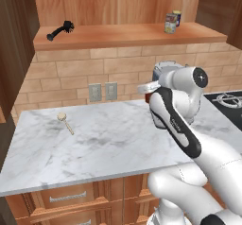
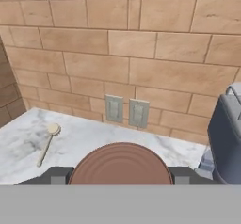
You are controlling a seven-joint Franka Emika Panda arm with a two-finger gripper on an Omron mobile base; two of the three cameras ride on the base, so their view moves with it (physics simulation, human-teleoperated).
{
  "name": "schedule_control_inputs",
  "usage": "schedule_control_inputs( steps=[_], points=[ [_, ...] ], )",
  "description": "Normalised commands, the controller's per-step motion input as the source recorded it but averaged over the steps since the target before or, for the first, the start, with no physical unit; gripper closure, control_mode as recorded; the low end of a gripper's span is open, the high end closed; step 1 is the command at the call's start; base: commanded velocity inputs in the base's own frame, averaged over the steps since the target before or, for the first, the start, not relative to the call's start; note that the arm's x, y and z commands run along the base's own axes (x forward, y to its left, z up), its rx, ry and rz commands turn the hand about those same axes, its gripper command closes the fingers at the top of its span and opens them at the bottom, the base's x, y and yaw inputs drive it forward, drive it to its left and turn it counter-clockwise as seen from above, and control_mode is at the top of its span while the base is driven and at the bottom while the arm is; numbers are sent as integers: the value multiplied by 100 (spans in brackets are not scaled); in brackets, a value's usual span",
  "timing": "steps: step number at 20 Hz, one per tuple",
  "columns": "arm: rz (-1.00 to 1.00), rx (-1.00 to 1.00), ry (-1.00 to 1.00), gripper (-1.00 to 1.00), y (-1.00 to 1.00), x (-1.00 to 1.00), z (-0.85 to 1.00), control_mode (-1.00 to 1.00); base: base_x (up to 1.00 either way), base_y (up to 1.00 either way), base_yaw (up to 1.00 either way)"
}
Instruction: Pick the cans from the counter and place them in their designated side in the cabinet.
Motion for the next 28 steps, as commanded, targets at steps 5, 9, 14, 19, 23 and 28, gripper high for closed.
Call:
schedule_control_inputs(
  steps=[5, 9, 14, 19, 23, 28],
  points=[
    [0, 0, 0, 100, -8, -36, 18, -100, 0, 0, 0],
    [0, 0, 0, 100, -8, -33, 23, -100, 0, 0, 0],
    [0, 0, -2, 100, -6, -31, 28, -100, 0, 0, 0],
    [0, 0, -3, 100, -4, -34, 29, -100, 0, 0, 0],
    [0, 0, -3, 100, -6, -29, 34, -100, 0, 0, 0],
    [0, 0, -2, 100, -9, -18, 37, -100, 0, 0, 0]
  ],
)
